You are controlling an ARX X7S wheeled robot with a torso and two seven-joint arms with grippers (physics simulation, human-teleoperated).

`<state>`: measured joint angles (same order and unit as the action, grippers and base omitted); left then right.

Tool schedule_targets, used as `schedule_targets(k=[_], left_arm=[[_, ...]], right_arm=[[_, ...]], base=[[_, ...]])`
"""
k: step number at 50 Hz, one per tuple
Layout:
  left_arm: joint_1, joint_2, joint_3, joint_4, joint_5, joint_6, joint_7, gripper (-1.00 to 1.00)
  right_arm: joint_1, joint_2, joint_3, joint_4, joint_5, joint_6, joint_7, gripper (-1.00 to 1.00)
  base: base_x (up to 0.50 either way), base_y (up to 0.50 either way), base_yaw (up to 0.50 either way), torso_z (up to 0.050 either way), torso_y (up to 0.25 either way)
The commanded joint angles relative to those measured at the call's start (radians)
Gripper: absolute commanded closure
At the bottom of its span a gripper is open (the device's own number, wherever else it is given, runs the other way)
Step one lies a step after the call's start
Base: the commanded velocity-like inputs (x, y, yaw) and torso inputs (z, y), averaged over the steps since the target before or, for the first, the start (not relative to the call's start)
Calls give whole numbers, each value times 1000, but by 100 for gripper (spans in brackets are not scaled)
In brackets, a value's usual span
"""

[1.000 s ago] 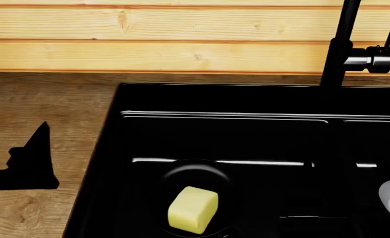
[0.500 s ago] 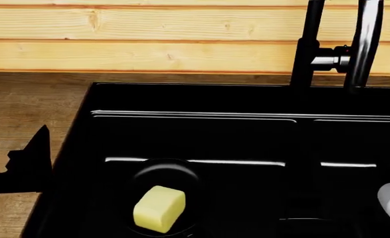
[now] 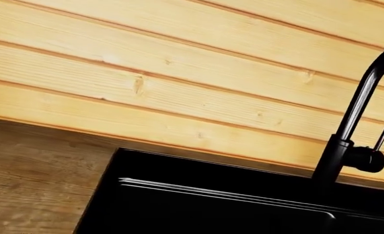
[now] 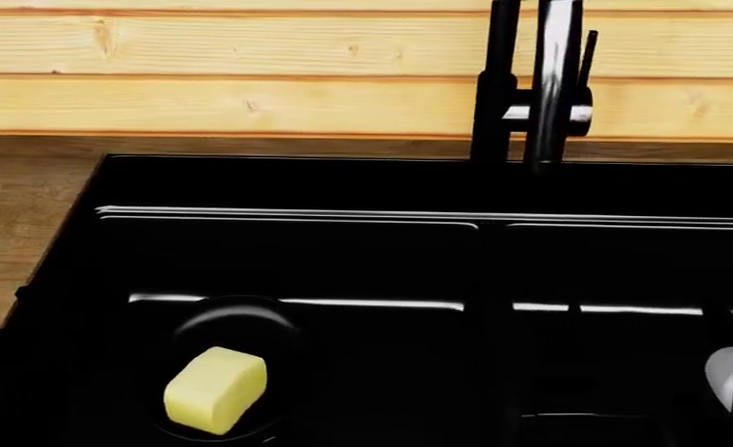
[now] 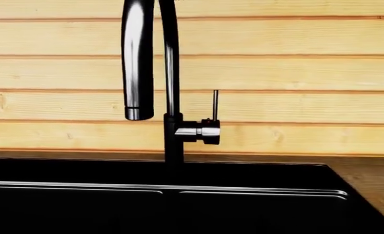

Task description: Pick the pan and sponge and place them into the sink. Then turn on the water.

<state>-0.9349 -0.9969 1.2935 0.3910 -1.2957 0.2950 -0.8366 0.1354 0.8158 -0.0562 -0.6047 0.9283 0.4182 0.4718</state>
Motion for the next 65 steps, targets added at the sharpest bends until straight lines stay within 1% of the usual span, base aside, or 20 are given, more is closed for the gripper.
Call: schedule_targets(k=[1,15,30,31,34,39,43,51,65], left_arm=[[3,5,-3,-4,3,1,-2,-100],[11,13,-4,-14,8,2,-2,-100],[19,3,-9,-14,6,7,8,-100],[21,-4,-10,-12,4,10,11,-100],[17,12,-10,-18,8,4,1,-100],[18,15,-11,-19,9,4,0,-100],[25,0,-14,-13,6,12,7,-100],[31,0,-17,-15,5,18,11,-100],[36,0,-22,-15,5,20,8,-100]], right_arm=[[4,-1,-5,1,-2,1,-1,-100],[-14,-4,-3,0,-12,-10,-2,-100],[-14,-9,-8,7,-18,-17,-10,-100],[-15,-10,-8,8,-19,-18,-8,-100],[-11,-10,-12,6,-22,-16,-9,-100],[-13,-8,-8,2,-23,-17,-6,-100],[-12,-10,-9,4,-25,-20,-8,-100],[-11,-4,-3,-1,-12,-9,6,-100],[5,-6,-17,5,-20,-3,0,-100]], base=[[0,-328,0,0,0],[0,-327,0,0,0],[0,-305,0,0,0],[0,-16,0,0,0],[0,0,0,0,0],[0,0,0,0,0],[0,0,0,0,0],[0,-2,0,0,0],[90,-155,0,0,0]])
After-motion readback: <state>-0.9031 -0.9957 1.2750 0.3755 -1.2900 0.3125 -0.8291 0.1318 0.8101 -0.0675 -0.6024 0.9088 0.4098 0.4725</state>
